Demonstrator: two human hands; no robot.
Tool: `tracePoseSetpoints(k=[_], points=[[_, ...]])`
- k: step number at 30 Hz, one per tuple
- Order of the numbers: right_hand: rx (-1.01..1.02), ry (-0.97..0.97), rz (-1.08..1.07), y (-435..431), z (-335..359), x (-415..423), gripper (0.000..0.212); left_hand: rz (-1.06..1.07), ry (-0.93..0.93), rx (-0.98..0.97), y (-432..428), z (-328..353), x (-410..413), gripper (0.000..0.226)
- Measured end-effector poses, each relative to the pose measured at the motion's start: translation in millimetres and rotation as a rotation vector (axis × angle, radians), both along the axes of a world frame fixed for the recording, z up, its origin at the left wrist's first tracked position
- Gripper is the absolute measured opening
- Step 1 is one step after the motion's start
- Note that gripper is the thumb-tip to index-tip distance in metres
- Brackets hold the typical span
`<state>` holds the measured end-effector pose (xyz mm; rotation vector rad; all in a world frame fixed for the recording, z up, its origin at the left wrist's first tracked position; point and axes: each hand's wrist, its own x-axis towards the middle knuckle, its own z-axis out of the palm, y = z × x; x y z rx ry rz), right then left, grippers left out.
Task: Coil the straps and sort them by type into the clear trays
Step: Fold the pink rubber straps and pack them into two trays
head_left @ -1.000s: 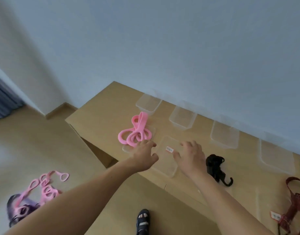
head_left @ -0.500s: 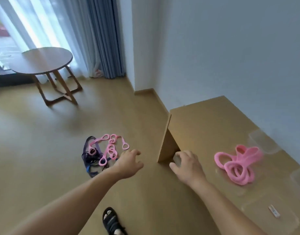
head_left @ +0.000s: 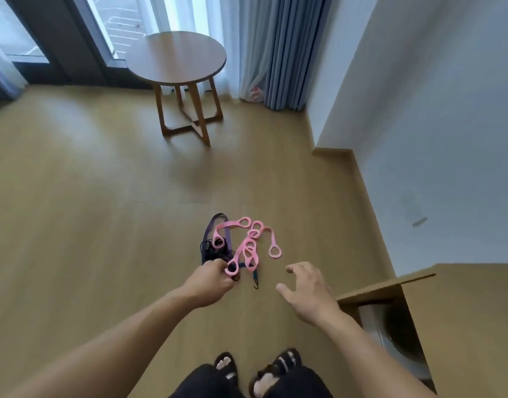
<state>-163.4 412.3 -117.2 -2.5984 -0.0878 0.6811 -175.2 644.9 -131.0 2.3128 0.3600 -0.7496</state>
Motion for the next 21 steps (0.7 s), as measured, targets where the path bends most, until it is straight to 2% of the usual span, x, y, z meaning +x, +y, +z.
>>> tracePoseSetpoints(k=[6,10,14,18,21], points=[[0.056,0.055,0.122,36,-61,96,0.045,0.109,-0.013,-0.047,11,-36,81,0.035],[0.081,0.123,0.144,58,-135,170,0.041,0.255,-0.008,-0.06,24,-90,145,0.034],[0.063,0.213,0.144,73,-246,231,0.036,0.335,0.056,-0.056,33,-193,197,0.041],[0.024,0.292,0.065,82,-378,270,0.026,0.344,0.188,-0.061,39,-321,227,0.018],[-0.008,0.358,0.019,88,-478,276,0.027,0.334,0.293,-0.073,46,-415,235,0.03]])
